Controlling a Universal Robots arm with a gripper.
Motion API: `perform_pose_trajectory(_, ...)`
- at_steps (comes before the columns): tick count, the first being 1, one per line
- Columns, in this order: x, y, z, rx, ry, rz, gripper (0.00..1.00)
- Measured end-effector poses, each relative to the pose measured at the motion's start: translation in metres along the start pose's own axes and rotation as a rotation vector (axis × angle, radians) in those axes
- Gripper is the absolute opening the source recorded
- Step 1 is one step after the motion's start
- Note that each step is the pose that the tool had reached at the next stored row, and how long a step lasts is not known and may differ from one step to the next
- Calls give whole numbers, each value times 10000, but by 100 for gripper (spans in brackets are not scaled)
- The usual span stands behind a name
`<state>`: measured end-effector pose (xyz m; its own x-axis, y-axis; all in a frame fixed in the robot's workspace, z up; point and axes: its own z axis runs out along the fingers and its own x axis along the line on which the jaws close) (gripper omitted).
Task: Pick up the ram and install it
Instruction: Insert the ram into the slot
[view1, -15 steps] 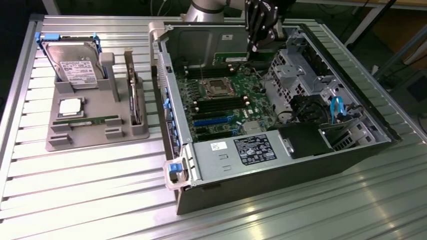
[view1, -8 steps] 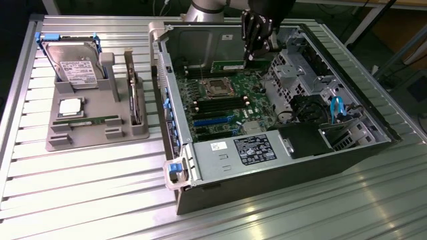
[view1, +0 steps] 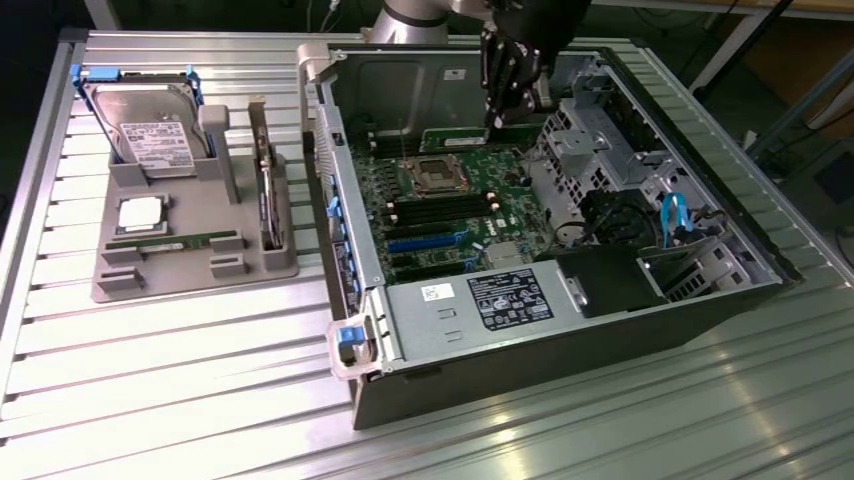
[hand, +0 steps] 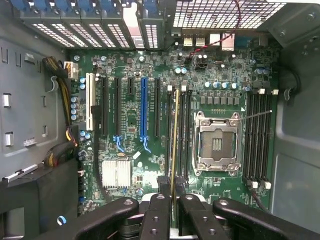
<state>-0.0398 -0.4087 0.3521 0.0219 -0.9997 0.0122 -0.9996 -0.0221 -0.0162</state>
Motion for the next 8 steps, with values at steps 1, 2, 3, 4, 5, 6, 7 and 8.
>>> perform_pose_trajectory(1,0,2,21,-1,2,0,13)
perform_pose_trajectory(2,-1,11,45,-2,4,2,13)
perform_pose_trajectory(3,-1,27,85,-2,4,0,13)
perform_pose_trajectory(4,-2,38,119,-2,3,0,13)
perform_pose_trajectory(5,-3,52,160,-2,3,0,13)
perform_pose_trajectory(6,-4,64,210,-2,4,0,13)
perform_pose_trajectory(7,-4,69,243,-2,3,-1,13)
perform_pose_trajectory(8,-5,71,268,-2,3,0,13)
